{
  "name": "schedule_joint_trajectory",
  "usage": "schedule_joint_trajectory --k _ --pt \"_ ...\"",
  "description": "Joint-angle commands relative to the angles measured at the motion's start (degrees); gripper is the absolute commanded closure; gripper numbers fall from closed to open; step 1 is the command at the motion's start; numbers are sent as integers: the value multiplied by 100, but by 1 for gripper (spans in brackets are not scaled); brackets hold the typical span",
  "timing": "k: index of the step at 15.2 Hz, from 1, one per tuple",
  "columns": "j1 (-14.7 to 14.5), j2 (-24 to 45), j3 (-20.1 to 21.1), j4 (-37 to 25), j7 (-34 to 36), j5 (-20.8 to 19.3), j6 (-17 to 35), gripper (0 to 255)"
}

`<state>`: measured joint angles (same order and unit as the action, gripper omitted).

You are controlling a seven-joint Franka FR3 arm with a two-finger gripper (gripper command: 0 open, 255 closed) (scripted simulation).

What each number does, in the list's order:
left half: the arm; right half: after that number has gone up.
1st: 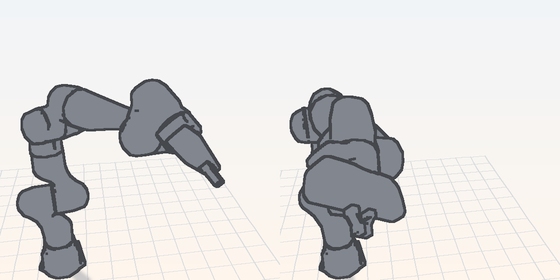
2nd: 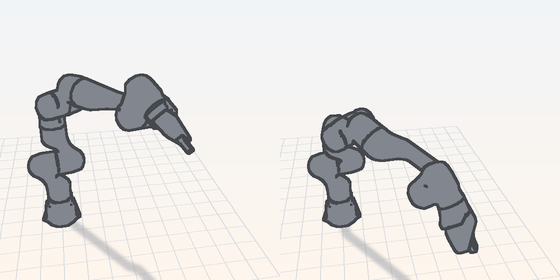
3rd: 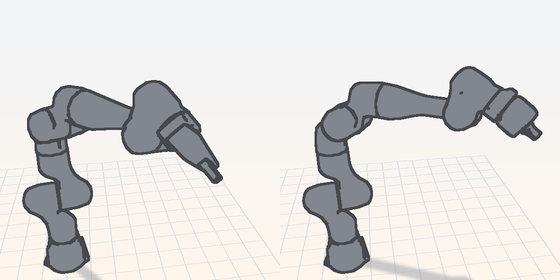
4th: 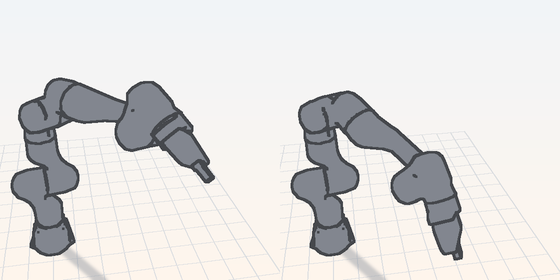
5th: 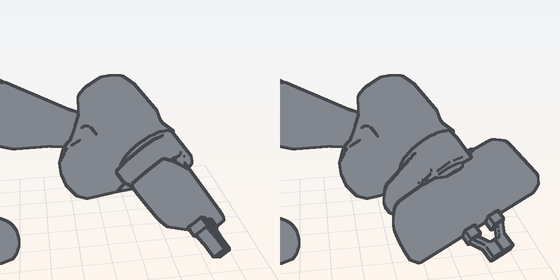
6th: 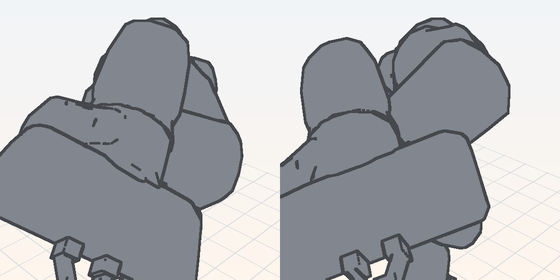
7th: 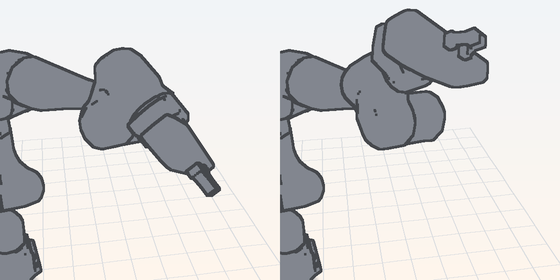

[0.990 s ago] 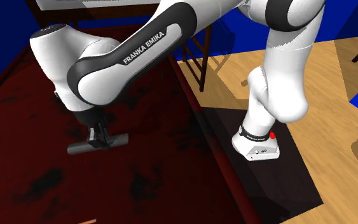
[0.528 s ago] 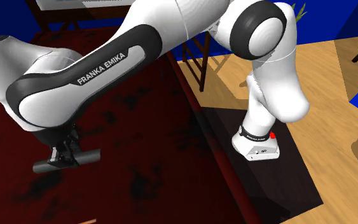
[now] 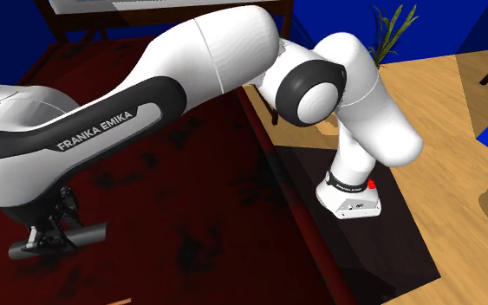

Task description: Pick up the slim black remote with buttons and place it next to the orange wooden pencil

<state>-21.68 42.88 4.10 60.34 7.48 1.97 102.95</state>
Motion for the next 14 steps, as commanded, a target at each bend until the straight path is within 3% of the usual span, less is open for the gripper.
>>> schedule_joint_trajectory --k 1,11,14 --pt "-1 55 -2 45 -5 -1 102 255" --pt "5 222 -7 598 -47 2 821 255" --pt "5 222 -7 599 -47 2 821 255"
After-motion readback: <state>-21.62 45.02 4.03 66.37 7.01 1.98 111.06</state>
